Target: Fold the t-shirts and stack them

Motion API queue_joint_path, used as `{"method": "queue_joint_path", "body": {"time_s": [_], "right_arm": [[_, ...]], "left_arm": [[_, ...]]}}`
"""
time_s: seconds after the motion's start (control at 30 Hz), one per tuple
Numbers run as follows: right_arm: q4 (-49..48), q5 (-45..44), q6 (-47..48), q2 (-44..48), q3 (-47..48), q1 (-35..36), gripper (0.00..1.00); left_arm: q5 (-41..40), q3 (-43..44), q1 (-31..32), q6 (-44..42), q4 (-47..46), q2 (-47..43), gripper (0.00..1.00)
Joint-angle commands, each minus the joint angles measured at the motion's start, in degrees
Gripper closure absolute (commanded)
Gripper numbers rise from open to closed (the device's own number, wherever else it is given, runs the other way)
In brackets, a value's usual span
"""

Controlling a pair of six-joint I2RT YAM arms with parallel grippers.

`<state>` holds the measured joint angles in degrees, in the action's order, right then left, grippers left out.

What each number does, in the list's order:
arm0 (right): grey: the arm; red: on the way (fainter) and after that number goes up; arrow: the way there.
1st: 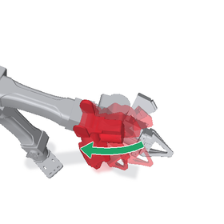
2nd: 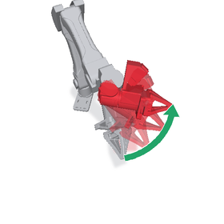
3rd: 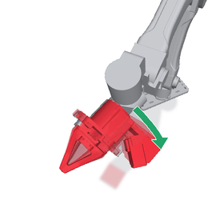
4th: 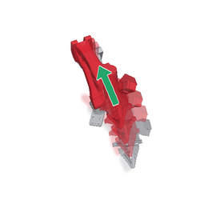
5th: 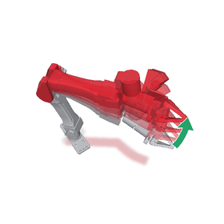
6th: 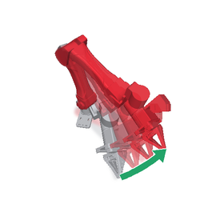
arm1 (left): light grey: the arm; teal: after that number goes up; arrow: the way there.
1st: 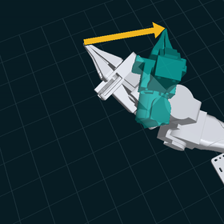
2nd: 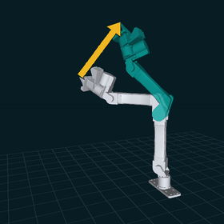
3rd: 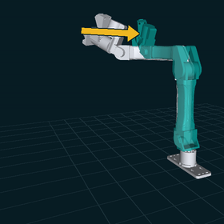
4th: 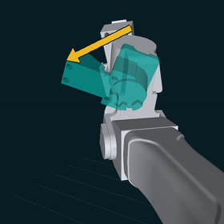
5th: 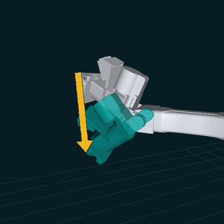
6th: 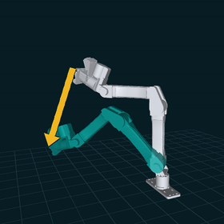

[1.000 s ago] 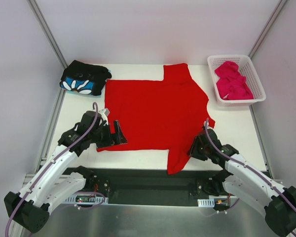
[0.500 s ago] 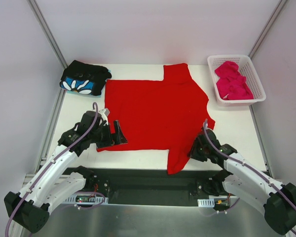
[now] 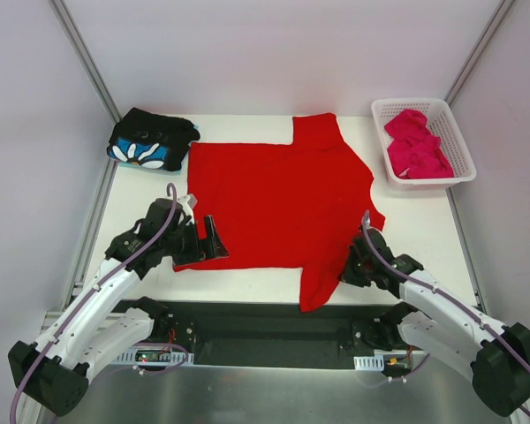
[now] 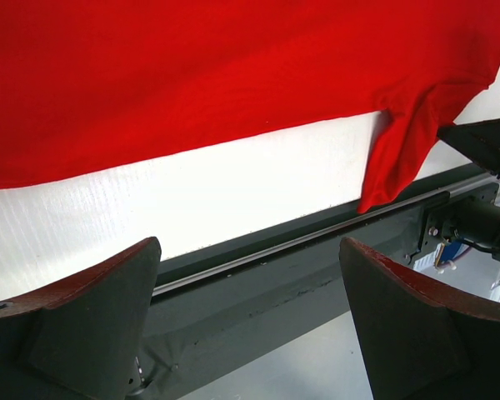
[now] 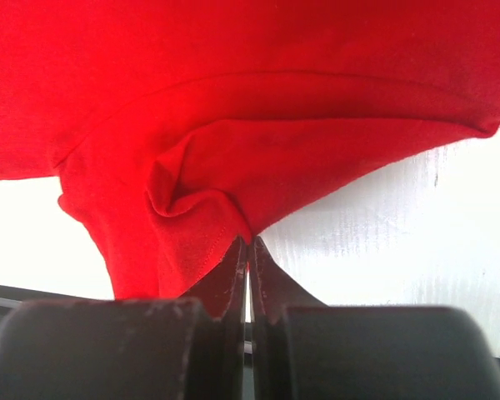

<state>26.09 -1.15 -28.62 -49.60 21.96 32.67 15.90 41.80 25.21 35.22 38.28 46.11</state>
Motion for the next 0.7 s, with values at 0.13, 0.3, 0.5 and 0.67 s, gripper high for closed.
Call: {"method": "queue_joint_path", "body": {"time_s": [0.13,0.3,0.5,0.67], "right_arm": [[5.72,-1.31,3.48,0.74,10.98,0.21,0.99],[8.54,-0.79,5.68,-3.47,17.32,0.21,0.99],[8.02,2.36,5.60,-7.61,19.18,0.21,0.99],[6.26,3.87,3.75,-8.92,17.24,1.52,0.99]], "left_arm": [[-1.84,-1.99,0.89,1.34,-1.45,0.56,0.11],[-1.84,-3.21,1.15,2.30,-2.86,1.88,0.11],[-2.10,-4.36,1.59,2.66,-3.74,1.62,0.11],[-1.93,-4.45,1.59,2.57,-3.83,1.97,0.11]]}}
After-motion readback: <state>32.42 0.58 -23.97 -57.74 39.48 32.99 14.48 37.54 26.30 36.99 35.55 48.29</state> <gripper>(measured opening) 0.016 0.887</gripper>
